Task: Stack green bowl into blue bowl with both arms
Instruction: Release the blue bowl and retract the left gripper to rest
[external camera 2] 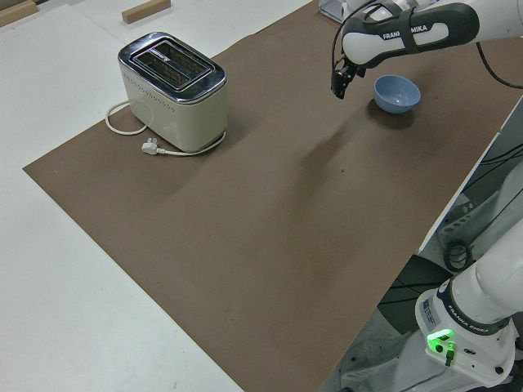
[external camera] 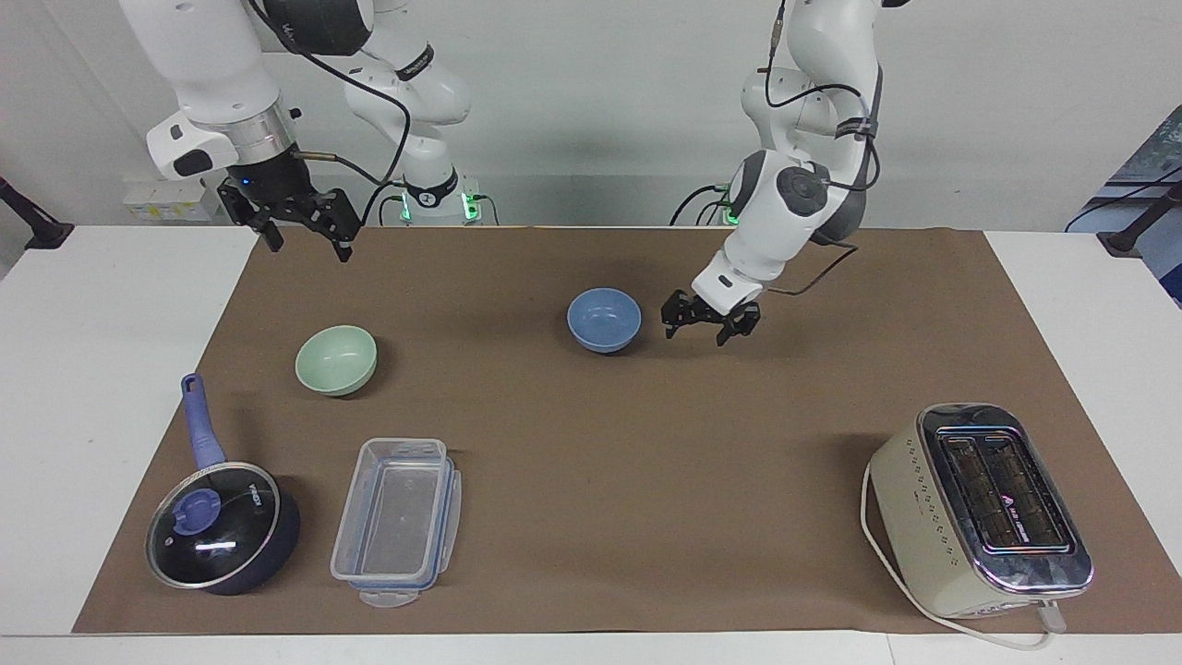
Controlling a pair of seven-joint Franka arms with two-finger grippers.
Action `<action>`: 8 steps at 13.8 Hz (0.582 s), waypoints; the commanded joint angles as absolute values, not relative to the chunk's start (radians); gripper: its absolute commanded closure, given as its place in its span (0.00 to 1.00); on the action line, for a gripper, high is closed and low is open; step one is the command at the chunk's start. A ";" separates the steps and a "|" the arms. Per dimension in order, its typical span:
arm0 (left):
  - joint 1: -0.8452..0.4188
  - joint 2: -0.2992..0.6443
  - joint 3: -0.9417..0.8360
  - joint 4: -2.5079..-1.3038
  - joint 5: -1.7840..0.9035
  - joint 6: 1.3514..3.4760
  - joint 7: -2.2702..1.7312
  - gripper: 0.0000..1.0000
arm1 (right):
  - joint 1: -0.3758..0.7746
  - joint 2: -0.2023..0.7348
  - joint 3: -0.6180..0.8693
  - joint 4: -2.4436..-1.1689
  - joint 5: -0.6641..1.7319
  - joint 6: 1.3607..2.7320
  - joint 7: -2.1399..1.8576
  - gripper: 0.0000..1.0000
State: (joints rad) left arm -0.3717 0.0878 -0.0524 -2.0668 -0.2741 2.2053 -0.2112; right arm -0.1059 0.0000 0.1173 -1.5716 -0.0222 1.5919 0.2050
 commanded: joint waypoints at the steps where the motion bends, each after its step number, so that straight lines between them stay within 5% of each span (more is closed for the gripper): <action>1: -0.273 0.092 -0.061 -1.979 -0.203 2.077 -0.190 0.00 | -0.146 -0.040 0.120 -1.658 -0.003 1.638 0.132 0.00; 8: -0.117 0.078 -0.060 -1.746 -0.025 1.786 -0.046 0.00 | -0.264 -0.025 0.120 -1.903 -0.003 1.918 -0.098 0.00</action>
State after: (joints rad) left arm -0.1398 0.0796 -0.0488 -1.8229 -0.0768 1.8773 -0.0690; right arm -0.2360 -0.0055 0.1153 -1.7963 -0.0222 1.8234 -0.0418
